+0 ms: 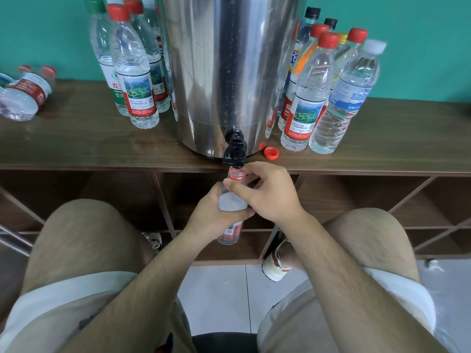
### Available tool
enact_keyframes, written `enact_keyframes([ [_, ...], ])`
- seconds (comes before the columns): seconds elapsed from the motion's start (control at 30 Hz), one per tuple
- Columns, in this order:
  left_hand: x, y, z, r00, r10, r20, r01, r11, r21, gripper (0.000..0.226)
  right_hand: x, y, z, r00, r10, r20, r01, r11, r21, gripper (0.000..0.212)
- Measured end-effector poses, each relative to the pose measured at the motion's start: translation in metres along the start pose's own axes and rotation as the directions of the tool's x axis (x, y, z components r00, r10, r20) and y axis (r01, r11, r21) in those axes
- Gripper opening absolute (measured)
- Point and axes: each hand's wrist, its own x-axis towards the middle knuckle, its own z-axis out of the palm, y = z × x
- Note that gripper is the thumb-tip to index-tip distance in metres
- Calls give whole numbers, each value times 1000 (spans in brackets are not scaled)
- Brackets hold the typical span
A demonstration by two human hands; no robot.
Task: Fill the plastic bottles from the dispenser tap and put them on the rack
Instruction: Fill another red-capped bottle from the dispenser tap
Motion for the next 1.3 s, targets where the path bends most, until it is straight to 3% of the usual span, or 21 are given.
enact_keyframes([
  [0.57, -4, 0, 3, 997, -58, 57, 55, 997, 45, 76, 0, 3, -2, 992, 63, 108, -61, 998, -22, 34],
  [1.3, -4, 2, 3, 994, -88, 58, 84, 994, 75, 77, 0, 3, -2, 991, 64, 121, -61, 998, -26, 29],
])
